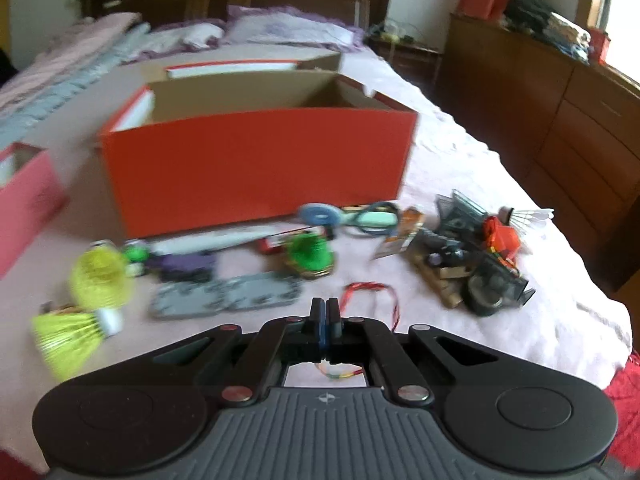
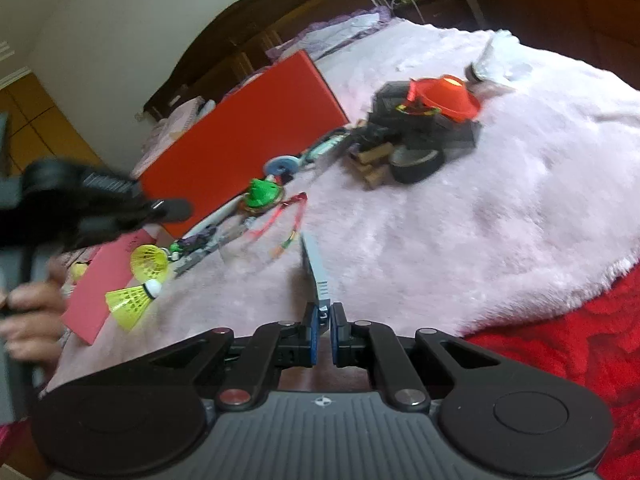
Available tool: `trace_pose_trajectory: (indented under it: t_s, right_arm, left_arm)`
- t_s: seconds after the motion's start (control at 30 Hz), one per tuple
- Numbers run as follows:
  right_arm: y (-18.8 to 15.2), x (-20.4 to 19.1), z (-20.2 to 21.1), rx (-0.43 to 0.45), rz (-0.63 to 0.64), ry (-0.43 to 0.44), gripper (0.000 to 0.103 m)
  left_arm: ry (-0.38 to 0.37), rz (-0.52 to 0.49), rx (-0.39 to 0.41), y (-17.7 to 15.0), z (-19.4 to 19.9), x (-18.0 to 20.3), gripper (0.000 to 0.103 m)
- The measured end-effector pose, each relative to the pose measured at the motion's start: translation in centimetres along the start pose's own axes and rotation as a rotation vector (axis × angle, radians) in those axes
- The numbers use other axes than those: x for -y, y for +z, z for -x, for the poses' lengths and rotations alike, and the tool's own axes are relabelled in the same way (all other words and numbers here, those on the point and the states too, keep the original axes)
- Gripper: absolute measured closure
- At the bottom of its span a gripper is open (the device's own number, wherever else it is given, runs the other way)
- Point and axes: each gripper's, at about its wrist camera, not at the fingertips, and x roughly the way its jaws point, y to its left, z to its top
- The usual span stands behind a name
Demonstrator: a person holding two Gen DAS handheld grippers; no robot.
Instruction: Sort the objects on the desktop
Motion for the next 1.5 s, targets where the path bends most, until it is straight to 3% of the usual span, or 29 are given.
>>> trace_pose_trajectory:
  t_s: [0.13, 0.3, 0.43, 0.6, 0.73, 0.9, 0.93, 0.97, 1.0, 1.03, 1.17, 1.33, 1.43, 1.5]
  right_arm:
    - [0.3, -1.3, 0.4, 0.005, 0.021, 0.018, 0.096]
    - [0.6, -2.9, 0.8, 0.009, 0.058, 0.014, 0.096]
    - [0.6, -3.3, 0.6, -0.001, 0.079, -0.006, 0.096]
    - [0.7, -3.3, -0.2, -0.038, 0.095, -0.009, 0.091]
    - [0.4, -3.0, -0.9, -0.060, 0.085, -0.010, 0.087]
    - [-0.1, -2.7, -1.5, -0.076, 0.077, -0.005, 0.084]
    - [-0.1, -2.6, -1.6, -0.078, 0.074, -0.005, 0.084]
    - [-0.2, -2.5, -1.6, -0.081, 0.070, -0.005, 0.084]
    - [-0.3, -2.4, -1.7, -0.084, 0.066, -0.006, 0.084]
    - [-0.3, -2.3, -1.7, -0.086, 0.063, -0.006, 0.084]
    - [-0.2, -2.4, -1.8, -0.091, 0.061, -0.014, 0.082]
    - [-0.1, -2.8, -1.7, -0.083, 0.086, -0.016, 0.083]
    - [0.0, -3.2, -1.4, -0.066, 0.104, -0.015, 0.094]
    - [0.2, -3.7, -1.1, -0.054, 0.118, -0.014, 0.094]
  left_arm:
    - [0.021, 0.010, -0.008, -1.3, 2.6, -2.1, 0.101]
    - [-0.010, -0.034, -0.063, -2.1, 1.4, -1.9, 0.096]
    - [-0.014, -0.078, -0.110, -2.6, -1.3, -0.7, 0.078]
    - [-0.008, -0.089, -0.135, -2.5, -4.1, 0.0, 0.072]
    - [0.011, -0.093, -0.146, -2.2, -6.0, 0.3, 0.057]
    - [0.017, -0.094, -0.157, -1.7, -7.6, 0.5, 0.057]
    - [0.014, -0.089, -0.161, -1.7, -7.8, 0.6, 0.062]
    - [0.009, -0.082, -0.166, -1.7, -8.1, 0.7, 0.081]
    - [0.001, -0.070, -0.170, -1.8, -8.2, 0.6, 0.092]
    - [-0.010, -0.056, -0.174, -1.9, -8.3, 0.6, 0.096]
    - [-0.046, 0.001, -0.150, -2.1, -7.3, 0.0, 0.097]
    - [-0.020, 0.049, -0.100, -2.4, -3.7, -1.8, 0.097]
    - [0.004, 0.063, -0.075, -2.5, -1.3, -3.3, 0.097]
    - [0.016, 0.063, -0.068, -2.4, -0.1, -4.1, 0.097]
